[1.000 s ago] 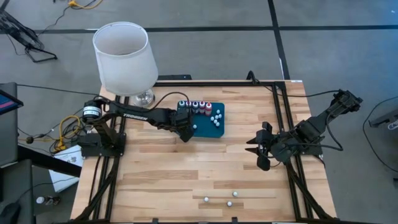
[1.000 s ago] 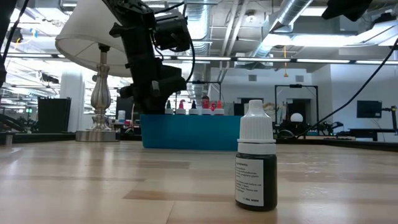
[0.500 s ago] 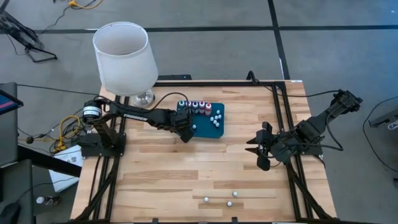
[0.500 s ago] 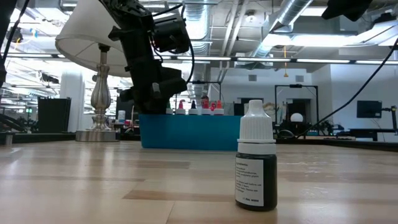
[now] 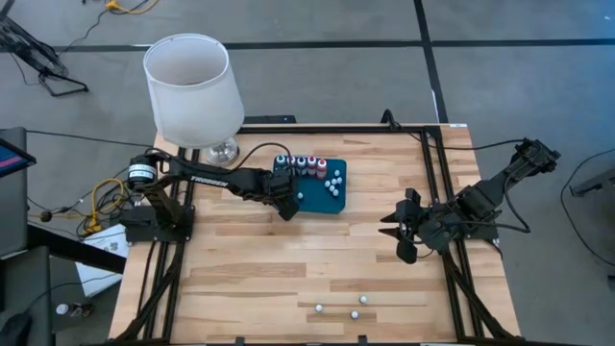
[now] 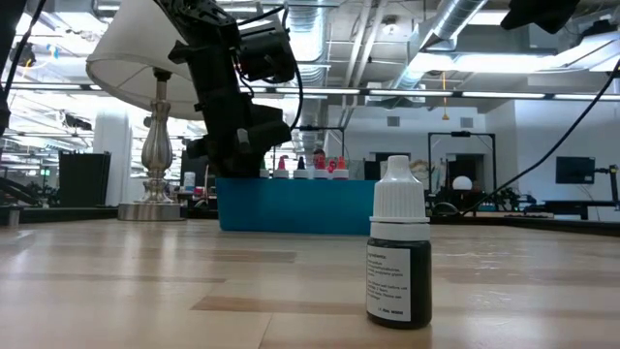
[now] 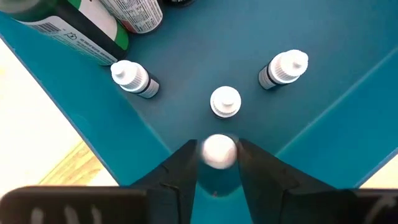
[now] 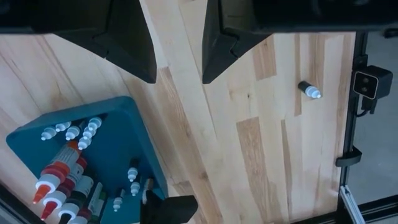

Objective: Pick & Place food coloring
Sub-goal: Put the small orange food coloring bottle into the bin, then put the top small green food coloring bottle into the bin

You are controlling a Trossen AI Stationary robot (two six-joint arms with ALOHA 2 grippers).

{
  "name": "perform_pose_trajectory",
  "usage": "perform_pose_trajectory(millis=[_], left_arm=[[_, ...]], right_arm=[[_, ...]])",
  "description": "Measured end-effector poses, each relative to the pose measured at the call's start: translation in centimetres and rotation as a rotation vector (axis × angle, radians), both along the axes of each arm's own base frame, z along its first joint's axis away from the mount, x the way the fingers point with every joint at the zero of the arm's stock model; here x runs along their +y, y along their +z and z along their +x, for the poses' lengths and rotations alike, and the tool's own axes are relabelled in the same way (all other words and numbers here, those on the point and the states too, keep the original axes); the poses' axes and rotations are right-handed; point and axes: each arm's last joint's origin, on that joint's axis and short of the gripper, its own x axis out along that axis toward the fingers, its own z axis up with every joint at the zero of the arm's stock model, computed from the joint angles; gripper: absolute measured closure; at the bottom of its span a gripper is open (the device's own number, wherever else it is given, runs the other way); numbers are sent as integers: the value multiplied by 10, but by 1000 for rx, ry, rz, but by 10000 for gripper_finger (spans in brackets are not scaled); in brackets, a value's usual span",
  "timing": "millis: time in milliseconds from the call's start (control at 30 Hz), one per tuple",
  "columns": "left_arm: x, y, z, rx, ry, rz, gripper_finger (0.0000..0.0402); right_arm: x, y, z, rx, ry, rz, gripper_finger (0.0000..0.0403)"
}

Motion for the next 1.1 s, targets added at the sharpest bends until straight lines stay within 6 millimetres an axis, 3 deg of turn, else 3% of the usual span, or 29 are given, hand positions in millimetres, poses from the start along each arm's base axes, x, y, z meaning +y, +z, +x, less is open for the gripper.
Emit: perform_pose_trajectory(millis=[333,733,933,1100], left_arm=[[0,1,1,-3,-13,-2,231],[1,23,13,-33,-58,21,225],[0,43,18,-26,-79,37,225],[-15,83,23,-157,-193,53,225]], right_arm=[[0,0,0,0,0,0,285],[0,0,0,0,-1,1,285],[0,0,0,0,0,1,285],[3,0,2,-3,17,19,285]])
